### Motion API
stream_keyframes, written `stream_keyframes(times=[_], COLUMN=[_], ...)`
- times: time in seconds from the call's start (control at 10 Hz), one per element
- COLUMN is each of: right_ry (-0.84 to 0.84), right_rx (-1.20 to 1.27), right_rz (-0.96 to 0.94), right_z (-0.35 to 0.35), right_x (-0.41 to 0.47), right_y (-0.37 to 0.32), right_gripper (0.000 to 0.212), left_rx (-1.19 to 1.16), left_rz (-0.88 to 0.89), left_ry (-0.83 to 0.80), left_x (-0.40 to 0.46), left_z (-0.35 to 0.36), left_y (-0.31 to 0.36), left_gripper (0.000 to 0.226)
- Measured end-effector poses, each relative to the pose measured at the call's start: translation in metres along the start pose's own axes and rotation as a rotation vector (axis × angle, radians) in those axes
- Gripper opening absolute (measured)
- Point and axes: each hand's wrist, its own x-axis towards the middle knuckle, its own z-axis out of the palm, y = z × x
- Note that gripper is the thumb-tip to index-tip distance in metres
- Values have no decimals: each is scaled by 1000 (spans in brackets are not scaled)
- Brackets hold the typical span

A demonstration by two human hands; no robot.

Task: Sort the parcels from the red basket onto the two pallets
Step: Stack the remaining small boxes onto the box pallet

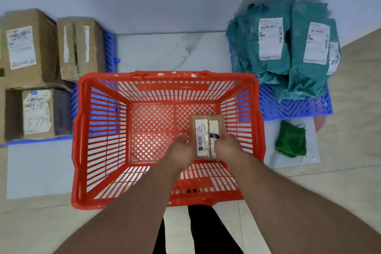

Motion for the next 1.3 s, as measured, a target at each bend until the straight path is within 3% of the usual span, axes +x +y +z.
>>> stream_keyframes(times=[0.2,0.3,0.4,0.5,0.6,0.7,0.8,0.9,1.0,1.1,1.2,1.3], right_ry=[90,-1,-208,-363,-245,16,30,-132,-95,-120,102,152], right_rx=[-7,28,208,283,-49,-231,-236,-363,-436,-497,-614,-605], right_rz=[72,154,209,179,3,-275,-506,-562,-482,-340,-375,-584], right_z=[22,32,47,55,46,31,28,34,37,39,39,46], right_x=[20,17,6,-3,0,3,11,11,6,1,1,9], right_y=[7,1,-1,-10,-21,-30,-42,-52,-44,-31,-31,-46], right_gripper=[16,19,17,17,26,11,26,43,38,10,17,42], left_rx=[46,21,-127,-335,-411,-278,-546,-659,-593,-377,-396,-452], left_rz=[25,40,78,56,-117,-329,-422,-429,-385,-303,-284,-387], left_ry=[-56,-43,60,350,493,336,53,-62,71,423,563,338], left_x=[27,30,36,38,33,25,17,17,25,34,37,42], left_z=[14,2,-27,-61,-78,-58,-29,-17,-22,-40,-56,-46], left_y=[-15,-18,-14,-10,-15,-27,-38,-44,-48,-55,-51,-58], left_gripper=[45,44,40,49,45,36,22,18,24,29,20,15])
